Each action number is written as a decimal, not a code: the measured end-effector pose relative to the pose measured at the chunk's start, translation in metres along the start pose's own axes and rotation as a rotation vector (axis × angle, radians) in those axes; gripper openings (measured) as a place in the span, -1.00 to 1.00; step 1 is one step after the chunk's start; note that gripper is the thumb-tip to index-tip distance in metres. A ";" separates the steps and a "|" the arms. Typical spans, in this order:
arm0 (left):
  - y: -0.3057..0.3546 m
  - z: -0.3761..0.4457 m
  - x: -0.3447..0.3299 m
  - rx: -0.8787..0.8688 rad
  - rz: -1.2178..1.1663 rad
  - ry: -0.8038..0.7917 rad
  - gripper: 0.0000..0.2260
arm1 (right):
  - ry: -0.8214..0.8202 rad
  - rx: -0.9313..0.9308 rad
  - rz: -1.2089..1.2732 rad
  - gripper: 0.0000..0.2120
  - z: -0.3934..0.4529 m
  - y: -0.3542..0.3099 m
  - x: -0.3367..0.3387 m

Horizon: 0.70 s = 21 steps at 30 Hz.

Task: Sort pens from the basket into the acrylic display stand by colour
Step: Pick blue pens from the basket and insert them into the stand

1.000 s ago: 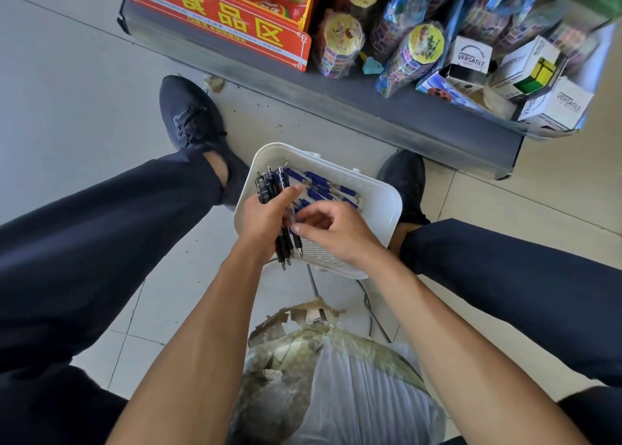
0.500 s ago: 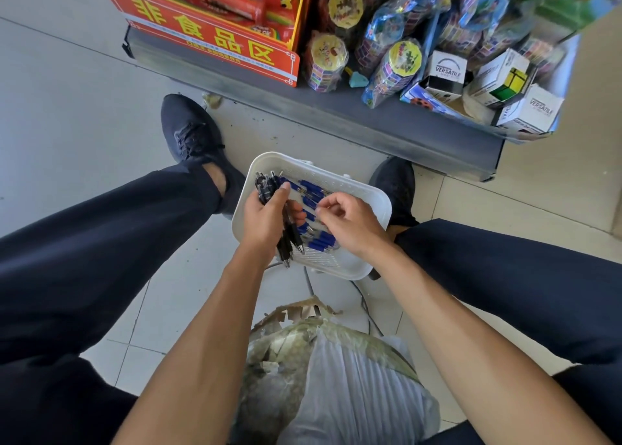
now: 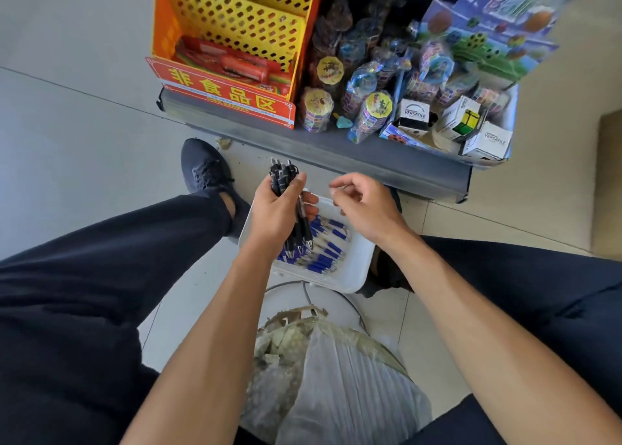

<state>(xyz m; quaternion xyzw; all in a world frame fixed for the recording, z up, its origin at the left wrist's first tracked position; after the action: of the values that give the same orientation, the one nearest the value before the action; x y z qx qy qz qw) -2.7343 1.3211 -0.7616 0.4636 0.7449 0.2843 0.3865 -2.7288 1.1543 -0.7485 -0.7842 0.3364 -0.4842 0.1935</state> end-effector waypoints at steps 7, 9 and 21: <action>0.038 -0.020 -0.026 -0.098 -0.003 -0.062 -0.88 | 0.086 0.130 -0.051 -0.91 -0.007 -0.034 0.049; 0.047 -0.023 -0.031 -0.114 -0.019 -0.066 -0.88 | 0.117 0.157 -0.045 -0.91 -0.008 -0.043 0.058; 0.126 -0.062 -0.092 -0.316 0.041 -0.327 -0.87 | 0.298 0.395 0.023 -0.83 -0.048 -0.123 0.130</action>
<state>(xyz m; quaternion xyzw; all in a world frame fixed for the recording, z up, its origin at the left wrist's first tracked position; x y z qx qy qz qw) -2.7018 1.2852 -0.6010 0.4519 0.6090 0.3265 0.5641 -2.6903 1.1480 -0.5671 -0.6472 0.2690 -0.6485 0.2969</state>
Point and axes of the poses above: each hand's wrist, its own z-axis towards the middle knuckle, its own x-axis out of the back of the hand, y = z × x, the point moved 5 cm from there along z, towards the middle knuckle, and after that the axes turned 13 degrees about -z, right-handed, at the moved point
